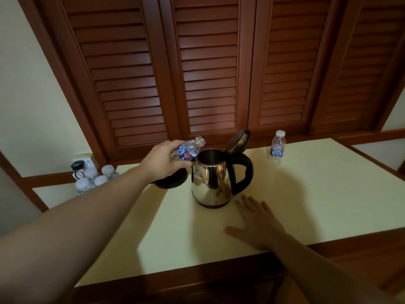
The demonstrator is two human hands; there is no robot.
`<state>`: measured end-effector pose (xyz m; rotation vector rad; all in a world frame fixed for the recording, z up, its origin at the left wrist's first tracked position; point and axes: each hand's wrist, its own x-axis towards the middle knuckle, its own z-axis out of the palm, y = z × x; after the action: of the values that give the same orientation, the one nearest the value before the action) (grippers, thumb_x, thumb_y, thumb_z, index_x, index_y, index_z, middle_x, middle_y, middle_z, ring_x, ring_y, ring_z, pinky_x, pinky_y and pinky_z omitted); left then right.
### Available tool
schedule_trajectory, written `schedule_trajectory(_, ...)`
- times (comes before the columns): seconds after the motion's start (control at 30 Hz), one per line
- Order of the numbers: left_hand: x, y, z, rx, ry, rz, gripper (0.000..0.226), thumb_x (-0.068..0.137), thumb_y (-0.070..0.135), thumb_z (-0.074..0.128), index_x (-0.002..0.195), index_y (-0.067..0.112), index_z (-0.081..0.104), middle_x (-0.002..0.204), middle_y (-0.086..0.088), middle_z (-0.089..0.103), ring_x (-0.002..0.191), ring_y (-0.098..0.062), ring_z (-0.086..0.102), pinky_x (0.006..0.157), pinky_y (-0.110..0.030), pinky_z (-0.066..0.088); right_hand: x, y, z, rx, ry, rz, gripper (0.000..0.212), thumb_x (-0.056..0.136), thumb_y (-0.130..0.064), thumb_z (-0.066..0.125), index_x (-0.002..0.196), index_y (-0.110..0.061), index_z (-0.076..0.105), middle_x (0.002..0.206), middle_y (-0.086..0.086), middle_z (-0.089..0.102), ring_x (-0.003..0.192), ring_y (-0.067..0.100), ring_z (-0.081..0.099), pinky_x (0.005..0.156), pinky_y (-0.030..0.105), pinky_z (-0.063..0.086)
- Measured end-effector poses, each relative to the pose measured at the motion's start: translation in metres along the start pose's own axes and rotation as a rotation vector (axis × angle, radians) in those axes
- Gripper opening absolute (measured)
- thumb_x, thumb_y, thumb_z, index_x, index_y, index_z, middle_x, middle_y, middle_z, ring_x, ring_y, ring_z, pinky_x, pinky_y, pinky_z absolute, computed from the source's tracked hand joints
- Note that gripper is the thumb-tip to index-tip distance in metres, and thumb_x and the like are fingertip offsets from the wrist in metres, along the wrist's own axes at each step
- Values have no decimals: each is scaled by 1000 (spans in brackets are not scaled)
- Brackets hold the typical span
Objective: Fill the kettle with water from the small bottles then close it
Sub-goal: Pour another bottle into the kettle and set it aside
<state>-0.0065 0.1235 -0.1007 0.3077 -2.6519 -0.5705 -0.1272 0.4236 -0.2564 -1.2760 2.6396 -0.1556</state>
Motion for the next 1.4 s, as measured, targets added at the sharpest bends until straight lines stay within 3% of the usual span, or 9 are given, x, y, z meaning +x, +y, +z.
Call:
schedule_trajectory(0.23,14,-7,-16,183,-110,6,75,82,54,80,149,37,51,104,6,51,107,-18,53,95,-36,47,0,2,3,14,24,-8,114,77,-98,21,165,-29,-1,173,-3,-11,159,17,-10,128,46,-5)
schedule_trajectory(0.5,25,-7,-35,308,-219,67,72,82,53,81,147,43,52,97,7,45,96,-18,50,90,-40,47,2,3,5,17,54,-12,114,76,-99,21,165,-30,3,173,-3,-7,159,17,-6,128,47,-2)
schedule_trajectory(0.73,35,-5,-52,386,-237,99,77,79,63,78,148,46,50,102,3,48,101,-19,50,93,-45,49,1,3,3,32,39,-13,113,77,-98,22,165,-31,3,173,-4,-8,159,17,-7,128,47,-4)
schedule_trajectory(1.4,44,18,-79,555,-262,150,76,86,57,74,154,41,44,104,0,43,104,-17,38,84,-37,40,1,4,6,27,48,-6,111,77,-98,22,165,-32,3,173,-4,-7,159,16,-7,128,46,-3)
